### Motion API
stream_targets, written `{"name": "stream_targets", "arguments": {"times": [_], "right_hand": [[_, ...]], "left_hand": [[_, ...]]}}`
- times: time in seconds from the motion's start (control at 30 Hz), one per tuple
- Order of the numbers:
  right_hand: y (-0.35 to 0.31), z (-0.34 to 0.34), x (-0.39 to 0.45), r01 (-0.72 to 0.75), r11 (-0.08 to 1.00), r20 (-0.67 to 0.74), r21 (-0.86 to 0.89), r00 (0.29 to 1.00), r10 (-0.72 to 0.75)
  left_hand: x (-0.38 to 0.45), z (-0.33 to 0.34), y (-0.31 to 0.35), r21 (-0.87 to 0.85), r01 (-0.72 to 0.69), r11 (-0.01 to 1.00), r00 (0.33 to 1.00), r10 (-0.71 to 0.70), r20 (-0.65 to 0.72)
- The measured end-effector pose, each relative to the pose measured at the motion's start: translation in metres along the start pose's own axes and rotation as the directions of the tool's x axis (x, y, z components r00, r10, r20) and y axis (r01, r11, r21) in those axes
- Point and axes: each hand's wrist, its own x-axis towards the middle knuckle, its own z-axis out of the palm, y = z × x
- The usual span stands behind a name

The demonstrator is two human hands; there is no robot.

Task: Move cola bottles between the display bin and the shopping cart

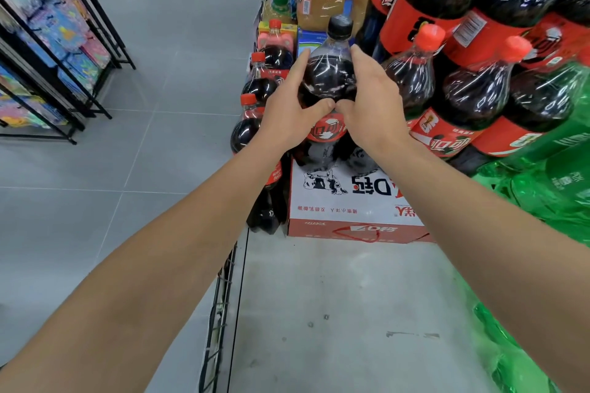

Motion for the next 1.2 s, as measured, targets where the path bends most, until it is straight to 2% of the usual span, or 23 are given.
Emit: {"name": "stream_targets", "arguments": {"times": [0.3,0.47,0.63,0.8,0.97,1.07,1.2], "right_hand": [[0.003,-0.008,-0.011,0.071,0.976,-0.004,-0.204,0.997,-0.073],[0.008,-0.017,-0.03,0.135,0.967,0.036,-0.216,0.991,-0.13],[0.025,-0.024,-0.057,0.222,0.911,0.101,-0.348,0.975,-0.199],[0.056,-0.035,-0.1,0.189,0.885,0.143,-0.426,0.98,-0.141],[0.091,-0.062,-0.172,0.144,0.871,0.178,-0.47,0.982,-0.067],[0.114,-0.084,-0.227,0.104,0.88,0.194,-0.463,0.981,-0.014],[0.15,-0.116,-0.304,0.078,0.887,0.208,-0.456,0.978,0.021]], "left_hand": [[-0.01,-0.003,0.0,0.003,0.012,1.0,0.999,-0.012,0.036],[-0.017,-0.003,0.012,0.141,0.026,0.99,0.999,-0.019,-0.051],[-0.041,-0.002,0.023,0.251,0.027,0.968,0.997,-0.009,-0.075],[-0.091,0.011,0.027,0.41,-0.013,0.912,1.0,0.003,0.026],[-0.155,0.045,0.038,0.605,-0.097,0.79,0.98,-0.03,0.197],[-0.198,0.074,0.054,0.666,-0.138,0.733,0.965,-0.052,0.257],[-0.261,0.122,0.084,0.694,-0.216,0.686,0.956,0.004,0.294]]}}
